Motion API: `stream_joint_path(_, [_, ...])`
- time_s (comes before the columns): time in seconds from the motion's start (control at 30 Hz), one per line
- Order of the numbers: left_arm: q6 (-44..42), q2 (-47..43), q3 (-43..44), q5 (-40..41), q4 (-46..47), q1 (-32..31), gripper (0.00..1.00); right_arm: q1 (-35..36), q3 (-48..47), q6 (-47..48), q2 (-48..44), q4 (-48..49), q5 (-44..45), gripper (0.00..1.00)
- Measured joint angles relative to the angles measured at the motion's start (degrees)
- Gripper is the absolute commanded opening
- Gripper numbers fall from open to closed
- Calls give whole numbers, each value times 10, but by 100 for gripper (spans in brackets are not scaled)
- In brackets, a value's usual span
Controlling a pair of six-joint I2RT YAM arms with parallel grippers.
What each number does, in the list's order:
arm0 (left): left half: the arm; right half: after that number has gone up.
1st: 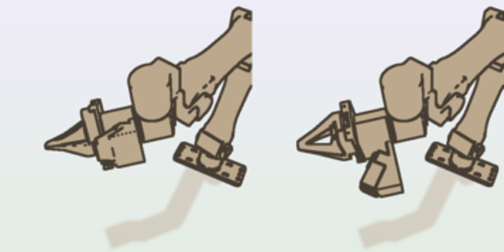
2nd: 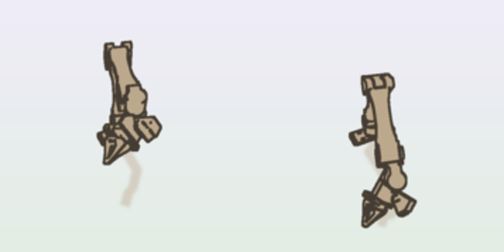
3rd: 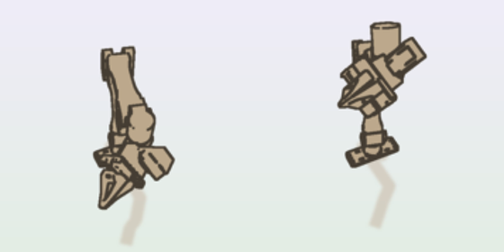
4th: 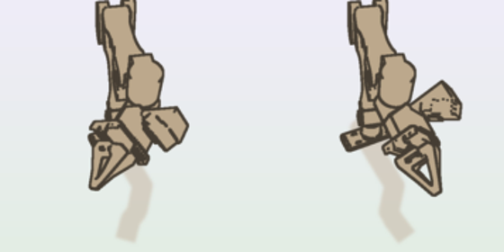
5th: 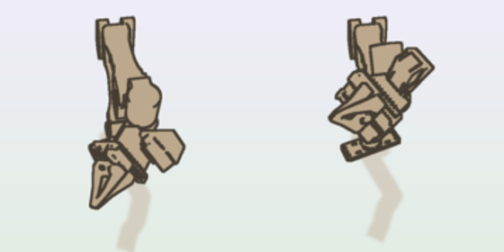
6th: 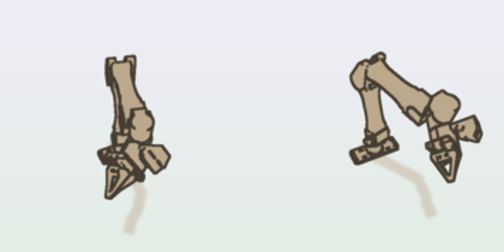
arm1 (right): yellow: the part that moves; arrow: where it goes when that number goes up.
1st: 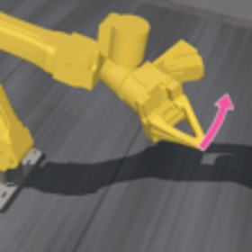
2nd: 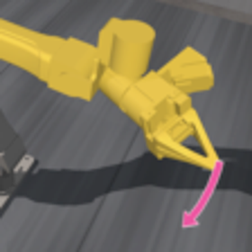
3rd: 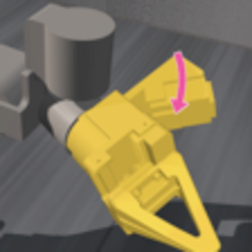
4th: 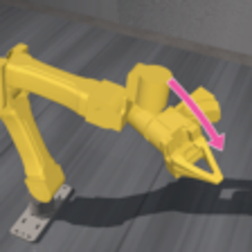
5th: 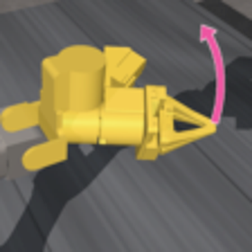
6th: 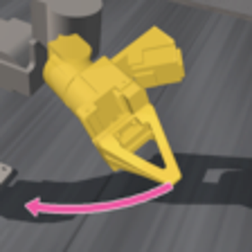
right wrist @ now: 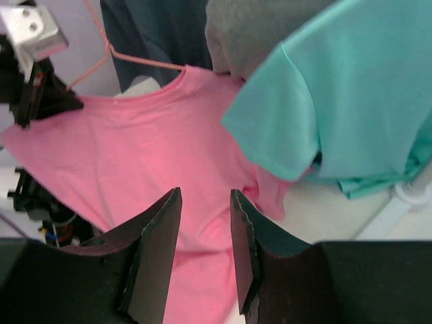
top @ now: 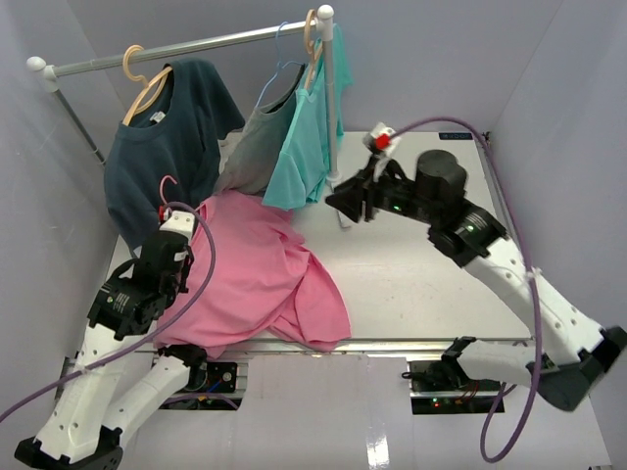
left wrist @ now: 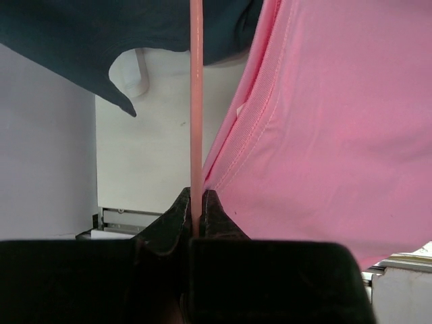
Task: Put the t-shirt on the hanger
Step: Place the hanger at the clothesline.
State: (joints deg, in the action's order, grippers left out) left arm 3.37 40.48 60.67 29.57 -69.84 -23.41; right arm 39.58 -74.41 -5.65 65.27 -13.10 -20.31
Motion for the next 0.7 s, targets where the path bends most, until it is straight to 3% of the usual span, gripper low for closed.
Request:
stream_joint_path(0.23, [-15,-20,0,-19,16,-22,0,121,-50,0,110,90,137,37])
stream_joint_path(0.3, [-19,-19,0,-28,17,-26,0,152,-66,12,130,116,173,41])
stream_joint_path(0.33, [-21,-19,0,-32,18,-30,0,169,-78,22,142,132,193,48])
stream_joint_path(0.43, [-24,-19,0,-39,20,-46,0,210,-117,41,186,188,246,51])
stream_joint_path(0.7, [-25,-27,0,-47,21,-55,0,232,-190,27,317,271,408,53])
